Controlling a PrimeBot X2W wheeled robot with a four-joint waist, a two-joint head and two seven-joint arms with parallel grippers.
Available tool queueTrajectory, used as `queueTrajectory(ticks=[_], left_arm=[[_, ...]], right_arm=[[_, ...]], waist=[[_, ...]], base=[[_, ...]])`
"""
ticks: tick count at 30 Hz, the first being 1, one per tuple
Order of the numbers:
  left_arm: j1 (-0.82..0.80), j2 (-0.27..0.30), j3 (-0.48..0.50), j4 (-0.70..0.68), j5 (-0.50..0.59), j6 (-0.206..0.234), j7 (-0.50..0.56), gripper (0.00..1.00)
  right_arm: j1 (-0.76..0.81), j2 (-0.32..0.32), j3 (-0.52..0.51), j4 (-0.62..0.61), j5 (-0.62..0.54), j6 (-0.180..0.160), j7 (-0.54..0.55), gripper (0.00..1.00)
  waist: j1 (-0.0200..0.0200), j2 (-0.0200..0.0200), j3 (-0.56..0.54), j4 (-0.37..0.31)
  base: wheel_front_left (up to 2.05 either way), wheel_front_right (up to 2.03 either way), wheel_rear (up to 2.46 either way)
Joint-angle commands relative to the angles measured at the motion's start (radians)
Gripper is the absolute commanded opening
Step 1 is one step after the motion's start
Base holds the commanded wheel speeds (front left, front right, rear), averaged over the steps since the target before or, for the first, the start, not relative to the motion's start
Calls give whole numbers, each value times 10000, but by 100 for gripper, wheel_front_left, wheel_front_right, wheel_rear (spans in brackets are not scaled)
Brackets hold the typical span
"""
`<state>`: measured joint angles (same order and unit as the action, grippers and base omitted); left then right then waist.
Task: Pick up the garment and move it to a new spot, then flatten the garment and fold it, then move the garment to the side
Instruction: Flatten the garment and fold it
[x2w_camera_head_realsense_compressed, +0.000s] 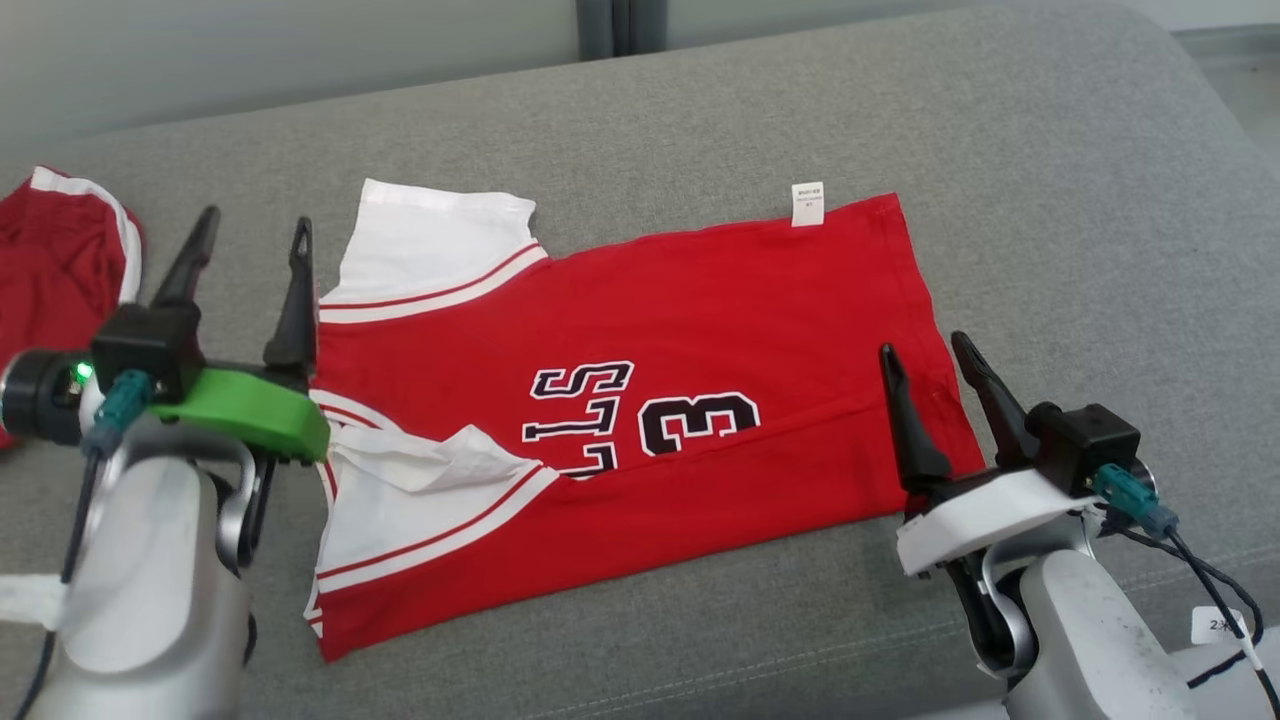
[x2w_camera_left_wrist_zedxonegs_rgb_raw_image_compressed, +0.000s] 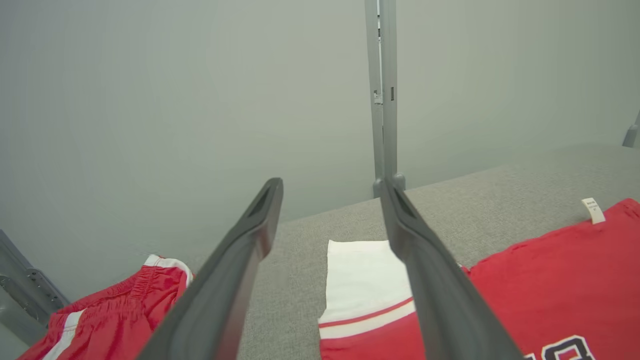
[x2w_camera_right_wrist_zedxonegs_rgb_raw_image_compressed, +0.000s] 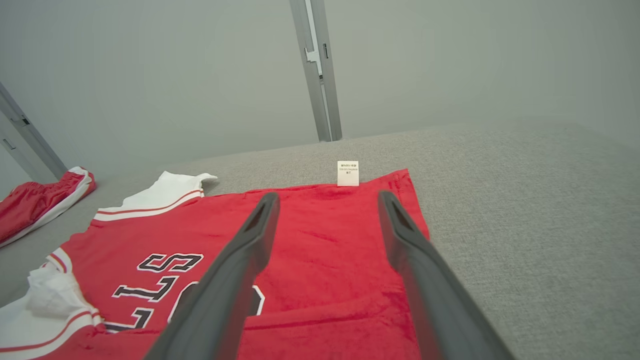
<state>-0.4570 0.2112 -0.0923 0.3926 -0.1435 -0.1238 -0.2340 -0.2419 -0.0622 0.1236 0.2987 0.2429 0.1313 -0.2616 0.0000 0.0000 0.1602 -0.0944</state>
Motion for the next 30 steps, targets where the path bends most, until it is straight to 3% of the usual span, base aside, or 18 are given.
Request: queueTrajectory(ticks=[1,8,19,30], left_arm=[[-351,126,-22,86,-156,-40,27,100],[-2498,1060,-844,1253,-1051,-63,604,100],[-4993,2820,-2943,3009,-4011,-61,2069,100],[-5928,3657,-4369,4322,-5436,-62,2849,100]], right_arm=[[-167,26,54,-45,28,-10,-36,100],[-949,89,403,-116,251,-12,-37,100],[-1777,110,962,-689,848,-10,-31,100],[-2176,114,1202,-1063,1112,-10,-31,100]], waist=[[0,0,521,-485],[0,0,1404,-1092],[0,0,2706,-2000],[0,0,3518,-2448]], base=[[0,0,0],[0,0,0],[0,0,0],[0,0,0]])
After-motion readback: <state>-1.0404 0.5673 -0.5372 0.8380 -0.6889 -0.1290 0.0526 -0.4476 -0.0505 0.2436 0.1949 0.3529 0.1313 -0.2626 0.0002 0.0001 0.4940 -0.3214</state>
